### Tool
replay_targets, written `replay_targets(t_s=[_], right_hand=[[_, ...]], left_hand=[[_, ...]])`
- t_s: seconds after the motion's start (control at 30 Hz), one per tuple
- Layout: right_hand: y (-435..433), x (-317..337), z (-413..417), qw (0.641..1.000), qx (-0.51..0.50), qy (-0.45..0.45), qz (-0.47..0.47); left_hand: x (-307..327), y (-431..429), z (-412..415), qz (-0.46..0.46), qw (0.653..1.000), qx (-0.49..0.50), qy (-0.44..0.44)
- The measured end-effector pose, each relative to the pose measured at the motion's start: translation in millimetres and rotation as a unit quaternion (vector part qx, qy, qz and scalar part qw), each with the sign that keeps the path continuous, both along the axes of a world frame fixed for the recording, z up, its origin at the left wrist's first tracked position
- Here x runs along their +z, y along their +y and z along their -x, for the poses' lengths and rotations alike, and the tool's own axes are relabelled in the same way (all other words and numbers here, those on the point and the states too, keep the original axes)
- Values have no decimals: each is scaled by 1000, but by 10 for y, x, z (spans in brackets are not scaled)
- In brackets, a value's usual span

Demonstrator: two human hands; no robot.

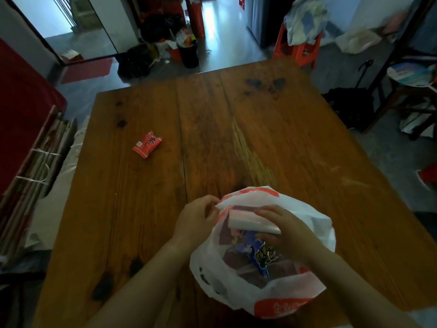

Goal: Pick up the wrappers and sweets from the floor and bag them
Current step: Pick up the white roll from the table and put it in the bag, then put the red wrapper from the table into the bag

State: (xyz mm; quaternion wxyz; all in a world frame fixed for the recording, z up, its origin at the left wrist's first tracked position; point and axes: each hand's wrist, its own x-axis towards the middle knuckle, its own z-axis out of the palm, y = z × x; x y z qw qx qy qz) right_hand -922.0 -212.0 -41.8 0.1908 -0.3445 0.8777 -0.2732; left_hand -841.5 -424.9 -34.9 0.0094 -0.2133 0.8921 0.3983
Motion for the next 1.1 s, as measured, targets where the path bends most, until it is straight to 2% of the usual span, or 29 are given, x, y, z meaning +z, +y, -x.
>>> replay_targets(t_s=[0.13, 0.27, 0.37, 0.67, 0.83, 1.1], right_hand=[[-265, 240, -75, 996, 15, -9, 82], [-737, 439, -7, 994, 26, 5, 102], [-1147, 461, 60, 995, 52, 16, 83], [-2580, 74, 167, 990, 135, 7, -40], [-3471, -168, 297, 991, 99, 11, -86], [-4531, -438, 851, 993, 21, 105, -58]], left_hand=[[71, -89, -123, 5, 1000, -20, -19], [82, -361, -252, 61, 998, -5, -25], [67, -685, -324, 102, 994, 5, -30], [-198, -1986, -426, 137, 986, -15, -89], [-455, -2690, -321, 185, 976, -17, -114], [-1073, -3319, -131, 247, 962, -36, -108]])
